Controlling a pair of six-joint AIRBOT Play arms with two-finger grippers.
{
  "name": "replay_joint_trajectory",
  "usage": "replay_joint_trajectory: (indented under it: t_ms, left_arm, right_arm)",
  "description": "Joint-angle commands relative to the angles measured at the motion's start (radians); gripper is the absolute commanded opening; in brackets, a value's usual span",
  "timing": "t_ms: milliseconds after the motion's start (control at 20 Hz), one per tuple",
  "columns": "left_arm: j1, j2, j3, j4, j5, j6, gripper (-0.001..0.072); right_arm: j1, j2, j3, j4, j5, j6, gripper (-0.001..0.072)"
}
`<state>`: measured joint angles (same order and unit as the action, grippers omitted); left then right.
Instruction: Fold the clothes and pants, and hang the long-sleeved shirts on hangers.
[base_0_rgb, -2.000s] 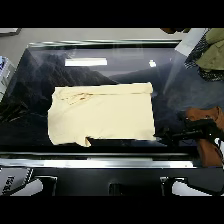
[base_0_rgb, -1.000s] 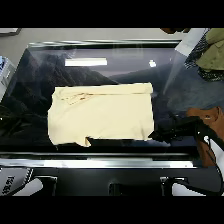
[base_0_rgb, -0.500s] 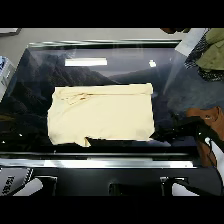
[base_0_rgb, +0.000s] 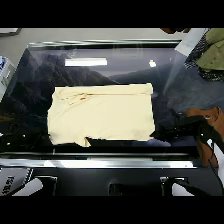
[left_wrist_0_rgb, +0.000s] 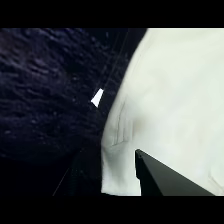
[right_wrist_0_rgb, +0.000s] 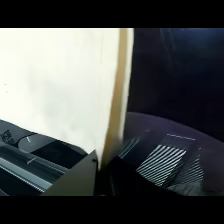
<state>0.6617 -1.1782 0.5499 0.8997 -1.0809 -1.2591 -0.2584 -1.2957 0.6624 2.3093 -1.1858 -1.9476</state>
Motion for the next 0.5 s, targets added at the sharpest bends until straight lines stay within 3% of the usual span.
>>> replay_joint_trajectory:
  t_ms: [0, 200, 300, 350, 400, 450]
  left_arm:
    - [-0.011, -0.023, -0.003, -0.037, 0.047, 0.010, 0.0408]
    - [-0.075, -0.084, -0.002, -0.068, 0.085, 0.024, 0.0406]
    - [-0.088, -0.102, -0.002, -0.100, 0.107, 0.025, 0.0360]
    - [-0.088, -0.105, -0.002, -0.116, 0.108, 0.026, 0.0226]
    - [-0.088, -0.105, -0.001, -0.121, 0.107, 0.030, 0.0026]
    - [-0.088, -0.105, 0.003, -0.129, 0.105, 0.032, 0.0019]
  right_arm:
    - [0.000, 0.003, 0.001, 0.003, -0.029, 0.000, 0.0030]
    - [0.000, 0.003, 0.001, 0.010, -0.030, 0.008, 0.0030]
    - [0.000, 0.003, 0.001, 0.011, -0.037, 0.008, 0.0030]
    - [0.000, 0.003, 0.001, 0.011, -0.044, 0.008, 0.0030]
    - [0.000, 0.005, 0.001, 0.015, -0.047, 0.008, 0.0030]
    - [0.000, 0.012, 0.001, 0.021, -0.043, 0.008, 0.0029]
